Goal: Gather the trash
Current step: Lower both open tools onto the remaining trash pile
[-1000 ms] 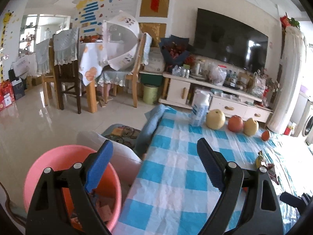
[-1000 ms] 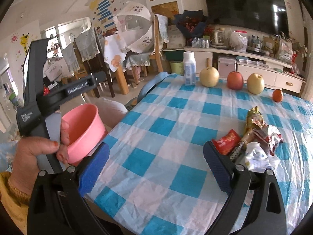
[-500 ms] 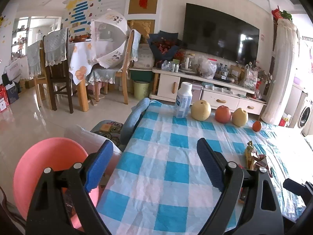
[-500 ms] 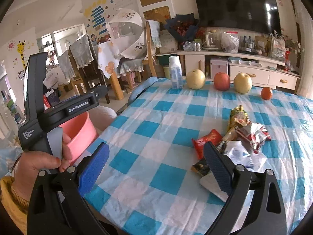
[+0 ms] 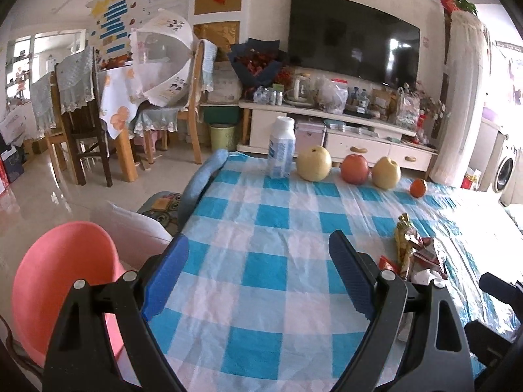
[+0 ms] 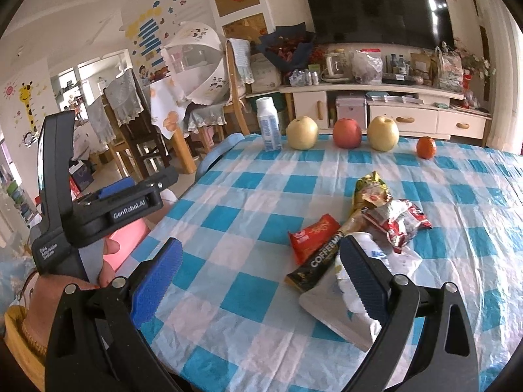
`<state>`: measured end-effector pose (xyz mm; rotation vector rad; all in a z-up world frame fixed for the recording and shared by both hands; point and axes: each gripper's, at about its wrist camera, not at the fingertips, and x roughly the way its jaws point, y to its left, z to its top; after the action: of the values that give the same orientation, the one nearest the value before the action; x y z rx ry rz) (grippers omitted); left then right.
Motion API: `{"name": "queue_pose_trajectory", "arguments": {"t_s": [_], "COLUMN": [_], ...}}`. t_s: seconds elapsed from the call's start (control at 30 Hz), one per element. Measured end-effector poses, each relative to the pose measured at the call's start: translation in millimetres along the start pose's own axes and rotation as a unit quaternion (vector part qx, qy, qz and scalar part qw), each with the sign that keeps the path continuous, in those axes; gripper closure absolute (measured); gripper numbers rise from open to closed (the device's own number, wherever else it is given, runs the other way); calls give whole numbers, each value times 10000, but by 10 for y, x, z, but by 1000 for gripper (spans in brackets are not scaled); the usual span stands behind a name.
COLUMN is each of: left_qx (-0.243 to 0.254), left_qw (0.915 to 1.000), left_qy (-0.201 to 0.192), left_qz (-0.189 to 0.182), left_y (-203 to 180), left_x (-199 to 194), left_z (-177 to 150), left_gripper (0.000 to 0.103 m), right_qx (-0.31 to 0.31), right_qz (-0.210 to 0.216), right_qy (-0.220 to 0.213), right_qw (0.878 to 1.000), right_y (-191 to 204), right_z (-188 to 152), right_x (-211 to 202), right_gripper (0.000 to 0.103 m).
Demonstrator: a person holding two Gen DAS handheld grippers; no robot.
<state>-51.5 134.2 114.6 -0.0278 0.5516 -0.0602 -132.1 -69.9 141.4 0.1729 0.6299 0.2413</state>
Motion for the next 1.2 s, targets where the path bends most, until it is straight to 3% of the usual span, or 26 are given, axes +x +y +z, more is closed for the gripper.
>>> {"name": "queue_pose_trajectory", "arguments": {"t_s": [0.37, 0.77, 0.97, 1.2], "left_qx": [402, 1119, 1613, 2146], "left_qw": [9989, 9923, 9825, 9643], "left_qy": [75, 184, 277, 501], "left_qz": [-216, -507, -893, -1466], "left_y": [-374, -849, -1171, -1548], "left_x": [24, 78, 77, 75], "left_z": [-86, -200, -321, -504], "left_gripper": [15, 15, 15, 15], "right_qx": [246, 714, 1027, 1347], "right_qz": [-135, -291, -461, -715], "right_qy": [-31, -46, -153, -185], "right_qw": [9996, 9970, 9935, 9881], "right_y": [-344, -801, -1122, -1496], "right_z": [9, 75, 125, 153], "right_x": [-61, -163, -245, -286], "right_gripper": [7, 7, 7, 7]}}
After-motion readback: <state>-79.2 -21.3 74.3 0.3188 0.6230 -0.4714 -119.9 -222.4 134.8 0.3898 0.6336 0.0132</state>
